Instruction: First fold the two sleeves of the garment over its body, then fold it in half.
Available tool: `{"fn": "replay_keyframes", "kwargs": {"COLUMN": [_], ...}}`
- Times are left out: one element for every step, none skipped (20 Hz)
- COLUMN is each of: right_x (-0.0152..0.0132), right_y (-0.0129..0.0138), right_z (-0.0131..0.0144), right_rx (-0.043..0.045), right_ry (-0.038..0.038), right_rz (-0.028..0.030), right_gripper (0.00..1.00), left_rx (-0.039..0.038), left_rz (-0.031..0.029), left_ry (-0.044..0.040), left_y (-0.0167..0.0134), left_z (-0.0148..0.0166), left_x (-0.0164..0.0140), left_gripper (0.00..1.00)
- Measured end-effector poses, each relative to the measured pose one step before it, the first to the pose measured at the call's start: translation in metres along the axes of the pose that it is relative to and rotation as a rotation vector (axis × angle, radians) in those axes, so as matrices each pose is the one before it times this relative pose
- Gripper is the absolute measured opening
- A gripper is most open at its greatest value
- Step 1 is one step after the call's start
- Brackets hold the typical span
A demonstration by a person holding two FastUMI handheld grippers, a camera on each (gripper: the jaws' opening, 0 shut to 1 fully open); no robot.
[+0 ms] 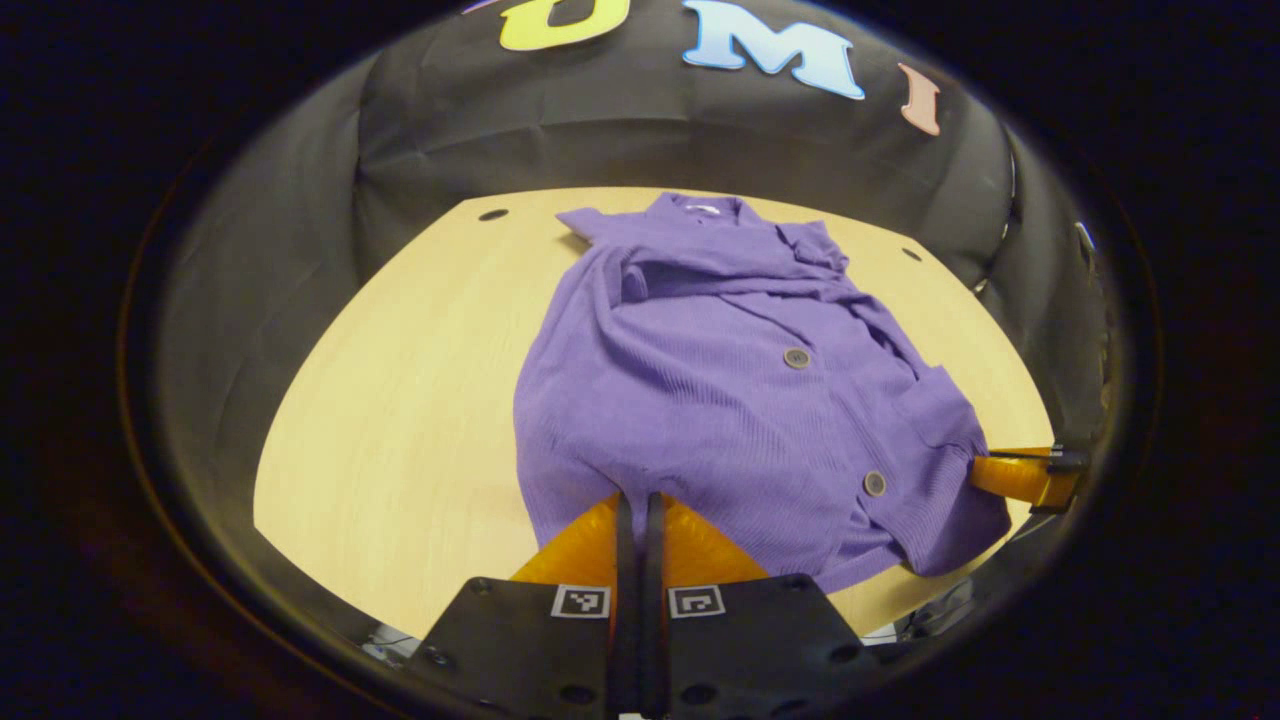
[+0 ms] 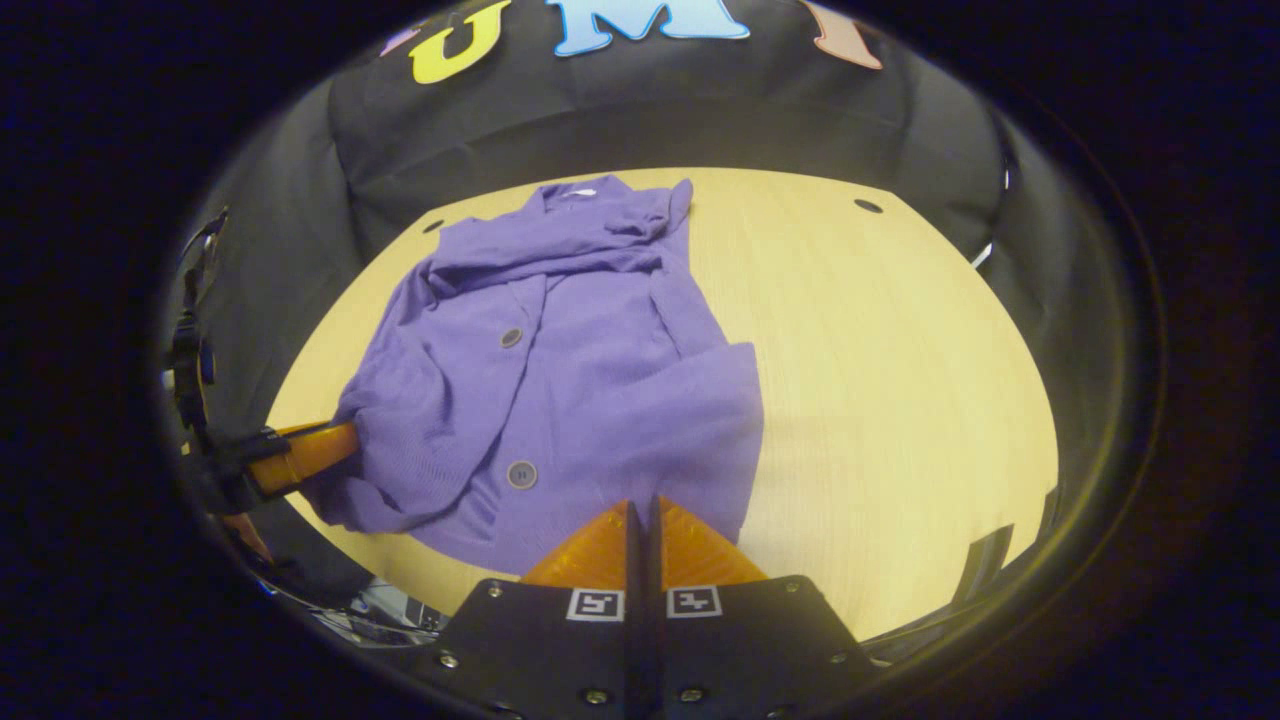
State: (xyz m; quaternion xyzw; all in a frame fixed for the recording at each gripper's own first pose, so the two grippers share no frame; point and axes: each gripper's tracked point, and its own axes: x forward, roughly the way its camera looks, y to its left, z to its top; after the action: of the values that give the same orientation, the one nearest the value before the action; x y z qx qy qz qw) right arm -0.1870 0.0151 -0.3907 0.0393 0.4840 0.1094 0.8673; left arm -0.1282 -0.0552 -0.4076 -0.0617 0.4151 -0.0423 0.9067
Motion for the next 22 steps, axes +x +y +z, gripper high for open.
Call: {"fn": "replay_keyframes", "kwargs": {"right_x": [0.00007, 0.00089, 0.00152, 0.00241, 0.00302, 0.00330, 0.00261, 0.00330, 0.00373, 0.00399, 0.00392, 0.00517, 0.00541, 0.00451, 0.00892, 0.00864, 0.00726, 0.00803, 0.00783, 0.00892, 0.00765, 0.00855], "right_y": [0.00261, 0.00342, 0.00222, 0.00160, 0.00130, 0.00050, 0.00105, 0.00097, -0.00022, -0.00030, -0.00070, -0.00061, -0.00005, -0.00075, -0.00054, -0.00060, -0.00160, 0.00024, -0.00040, -0.00070, -0.00007, -0.00062], "right_z": [0.00816, 0.00816, 0.00865, 0.00804, 0.00903, 0.00862, 0.00898, 0.00848, 0.00934, 0.01021, 0.01061, 0.01074, 0.01209, 0.01131, 0.01197, 0.01249, 0.01256, 0.01092, 0.01077, 0.01048, 0.00990, 0.00921], "right_rx": [0.00308, 0.00379, 0.00298, 0.00238, 0.00205, 0.00081, 0.00076, 0.00111, 0.00054, 0.00016, -0.00002, 0.00076, 0.00103, 0.00111, 0.00086, 0.00003, -0.00123, -0.00071, -0.00054, -0.00075, -0.00208, -0.00241], "right_ry": [-0.01257, -0.01202, -0.01219, -0.01066, -0.01194, -0.01187, -0.00975, -0.00885, -0.01047, -0.01207, -0.01099, -0.01195, -0.01233, -0.01260, -0.01188, -0.01253, -0.01163, -0.01002, -0.00885, -0.00875, -0.00646, -0.00728], "right_rz": [0.00482, 0.00447, 0.00327, 0.00104, 0.00087, 0.00013, 0.00066, -0.00114, -0.00245, -0.00342, -0.00418, -0.00462, -0.00380, -0.00462, -0.00404, -0.00364, -0.00400, -0.00177, -0.00107, -0.00176, -0.00189, -0.00070], "right_gripper": [0.01, 0.01, 0.01, 0.01, 0.01, 0.01, 0.01, 0.01, 0.01, 0.01, 0.01, 0.01, 0.01, 0.01, 0.01, 0.01, 0.01, 0.01, 0.01, 0.01, 0.01, 0.01], "left_rx": [-0.00838, -0.00672, -0.00348, -0.00043, 0.00262, 0.00611, 0.00751, 0.00631, 0.00529, 0.00296, 0.00389, 0.00562, 0.00330, 0.00144, -0.00080, -0.00179, -0.00016, 0.00029, 0.00085, 0.00123, 0.00171, 0.00138], "left_rz": [-0.00198, -0.00179, -0.00409, -0.00233, -0.00510, -0.00481, -0.00672, -0.00491, -0.00655, -0.00921, -0.00685, -0.00516, -0.00398, -0.00381, -0.00474, -0.00266, -0.00316, -0.00135, 0.00079, 0.00007, 0.00134, 0.00052], "left_ry": [-0.01061, -0.01104, -0.00893, -0.01240, -0.01230, -0.01235, -0.00974, -0.00849, -0.00963, -0.00781, -0.00737, -0.00671, -0.00771, -0.00945, -0.00889, -0.00828, -0.00573, -0.00294, -0.00344, -0.00525, -0.00367, -0.00383], "left_y": [0.00137, 0.00098, -0.00015, -0.00051, -0.00056, -0.00061, -0.00078, -0.00114, -0.00064, -0.00113, 0.00034, 0.00094, 0.00111, -0.00168, 0.00027, 0.00144, 0.00129, 0.00165, 0.00232, 0.00198, 0.00207, 0.00297], "left_z": [0.00778, 0.00775, 0.00968, 0.00876, 0.01089, 0.01064, 0.01002, 0.01010, 0.01142, 0.01014, 0.01074, 0.00909, 0.01155, 0.00917, 0.01075, 0.00987, 0.00974, 0.00738, 0.00786, 0.00756, 0.00809, 0.00788], "left_x": [0.00183, 0.00130, 0.00242, 0.00097, 0.00221, 0.00197, 0.00338, 0.00443, 0.00493, 0.00662, 0.00714, 0.00721, 0.00845, 0.00819, 0.00810, 0.00720, 0.00838, 0.00910, 0.00920, 0.00839, 0.00886, 0.00720], "left_gripper": [0.07, 0.07, 0.07, 0.07, 0.07, 0.07, 0.07, 0.07, 0.07, 0.06, 0.07, 0.07, 0.07, 0.07, 0.07, 0.07, 0.07, 0.07, 0.07, 0.07, 0.07, 0.07]}}
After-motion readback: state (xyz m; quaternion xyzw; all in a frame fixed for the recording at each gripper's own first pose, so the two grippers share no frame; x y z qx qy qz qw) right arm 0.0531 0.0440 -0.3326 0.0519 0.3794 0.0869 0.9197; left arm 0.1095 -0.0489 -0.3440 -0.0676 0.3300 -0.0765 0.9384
